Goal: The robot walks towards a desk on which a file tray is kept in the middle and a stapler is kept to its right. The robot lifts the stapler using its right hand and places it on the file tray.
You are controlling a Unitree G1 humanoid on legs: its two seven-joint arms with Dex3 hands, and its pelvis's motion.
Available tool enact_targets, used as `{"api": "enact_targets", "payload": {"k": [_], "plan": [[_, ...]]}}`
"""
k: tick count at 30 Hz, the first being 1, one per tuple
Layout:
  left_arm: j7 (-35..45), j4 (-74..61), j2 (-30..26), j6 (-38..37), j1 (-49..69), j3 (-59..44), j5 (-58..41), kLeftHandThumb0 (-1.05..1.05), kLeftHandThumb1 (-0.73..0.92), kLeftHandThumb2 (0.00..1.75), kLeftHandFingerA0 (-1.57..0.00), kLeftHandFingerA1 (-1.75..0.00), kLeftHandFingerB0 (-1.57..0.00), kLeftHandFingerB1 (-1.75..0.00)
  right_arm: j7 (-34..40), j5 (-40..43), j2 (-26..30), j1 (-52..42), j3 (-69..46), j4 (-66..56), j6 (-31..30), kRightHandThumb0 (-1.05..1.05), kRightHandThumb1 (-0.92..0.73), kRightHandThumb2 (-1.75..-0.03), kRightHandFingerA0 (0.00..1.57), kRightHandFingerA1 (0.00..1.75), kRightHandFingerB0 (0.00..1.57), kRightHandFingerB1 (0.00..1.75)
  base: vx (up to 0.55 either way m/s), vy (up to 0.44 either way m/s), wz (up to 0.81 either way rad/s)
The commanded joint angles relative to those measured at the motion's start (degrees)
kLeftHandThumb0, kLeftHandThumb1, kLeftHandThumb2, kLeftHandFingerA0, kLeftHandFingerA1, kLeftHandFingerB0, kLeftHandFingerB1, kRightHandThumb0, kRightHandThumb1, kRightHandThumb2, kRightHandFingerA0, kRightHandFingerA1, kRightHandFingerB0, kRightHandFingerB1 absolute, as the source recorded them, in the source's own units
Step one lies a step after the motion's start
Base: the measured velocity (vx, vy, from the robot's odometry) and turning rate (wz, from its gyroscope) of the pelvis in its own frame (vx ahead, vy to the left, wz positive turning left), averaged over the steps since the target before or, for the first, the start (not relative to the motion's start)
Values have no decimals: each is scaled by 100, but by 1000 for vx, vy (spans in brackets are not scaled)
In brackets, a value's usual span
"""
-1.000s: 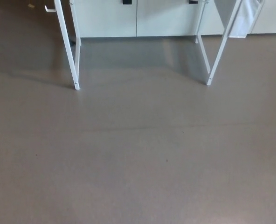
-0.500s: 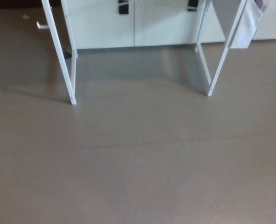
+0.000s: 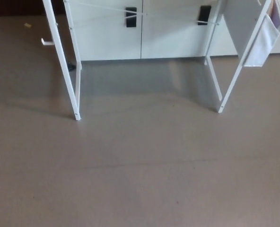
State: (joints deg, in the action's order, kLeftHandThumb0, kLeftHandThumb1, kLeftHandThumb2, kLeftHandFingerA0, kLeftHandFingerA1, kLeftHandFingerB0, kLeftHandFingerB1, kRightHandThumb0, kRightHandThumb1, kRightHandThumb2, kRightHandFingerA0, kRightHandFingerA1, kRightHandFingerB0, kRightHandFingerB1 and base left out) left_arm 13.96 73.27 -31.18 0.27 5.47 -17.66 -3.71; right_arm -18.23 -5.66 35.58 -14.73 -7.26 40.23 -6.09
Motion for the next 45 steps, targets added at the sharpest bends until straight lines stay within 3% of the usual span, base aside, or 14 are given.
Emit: {"api": "enact_targets", "payload": {"k": [1,2,3,6,7,9,10,12,29,31,35,36,37,45], "plan": [[-16,-54,-46,-174,8,3,-25,-105,71,129,-30,-83,-4,-64,-67,114,108,-17,-117,15,196,-72,-54,-89,3,36,10,38,209,55,46],[-31,-63,-47,-182,14,23,-4,-105,87,85,-23,-89,-6,-72,-74,149,97,-101,-159,-151,107,-37,-41,-99,2,51,0,48,230,-55,-3],[-27,-77,-49,-152,10,22,-15,-104,71,129,-29,-82,-5,-65,-89,176,88,-130,-190,-228,8,-37,-40,-99,2,51,0,48,195,-136,-5],[17,-61,-39,-103,-26,-67,-111,-105,70,127,-18,-76,-6,-64,26,-87,159,-78,2,-259,-188,-78,-55,-91,5,33,11,37,179,-66,-5],[35,-25,-37,-94,-42,-91,-127,-105,87,79,-22,-90,-7,-74,66,-101,154,-60,11,-236,-191,-76,-55,-90,5,36,11,40,172,5,-6],[8,10,-36,-92,-60,-98,-103,-105,87,78,-20,-98,-3,-79,128,-117,147,-105,4,-327,-206,-75,-55,-90,5,37,13,41,150,35,-7],[61,6,-57,-111,-93,-139,-137,-105,68,127,-25,-81,-3,-65,104,-74,127,-129,-26,-401,-173,-73,-69,-61,10,30,19,27,159,60,-8],[-25,71,-56,-156,-114,-73,-25,-105,68,127,-26,-79,-1,-63,31,-132,179,-174,28,-525,-266,-80,-56,-92,6,37,11,40,198,128,-12],[-1,-33,-73,-93,-66,-11,-23,-105,71,131,-9,-73,-3,-47,30,58,37,-90,-155,-164,24,-75,-54,-87,5,36,12,40,176,-8,3],[86,-64,-84,-57,-57,-48,-87,-104,69,130,-4,-72,-5,-48,52,159,-50,-147,-265,-187,179,-36,-45,-100,3,53,0,47,214,-212,42],[84,-70,-76,-8,-71,-68,-85,-104,72,131,-15,-78,-5,-51,-62,-22,33,42,-132,18,26,-70,-69,-62,10,29,19,28,124,-99,-3],[94,-81,-75,-7,-67,-78,-94,-102,88,84,-19,-93,0,-50,-75,-23,47,87,-112,92,56,-74,-54,-88,5,36,11,40,188,-18,-3],[45,-93,-90,-66,-63,3,-2,-104,74,132,-18,-78,-4,-51,-160,47,45,164,-133,252,126,-74,-53,-88,4,33,11,38,149,9,-7],[84,-73,-125,-60,-83,11,-32,-105,71,131,-13,-76,-3,-50,-68,-65,118,40,21,34,48,-73,-57,-89,4,34,12,40,187,75,-3]]}}
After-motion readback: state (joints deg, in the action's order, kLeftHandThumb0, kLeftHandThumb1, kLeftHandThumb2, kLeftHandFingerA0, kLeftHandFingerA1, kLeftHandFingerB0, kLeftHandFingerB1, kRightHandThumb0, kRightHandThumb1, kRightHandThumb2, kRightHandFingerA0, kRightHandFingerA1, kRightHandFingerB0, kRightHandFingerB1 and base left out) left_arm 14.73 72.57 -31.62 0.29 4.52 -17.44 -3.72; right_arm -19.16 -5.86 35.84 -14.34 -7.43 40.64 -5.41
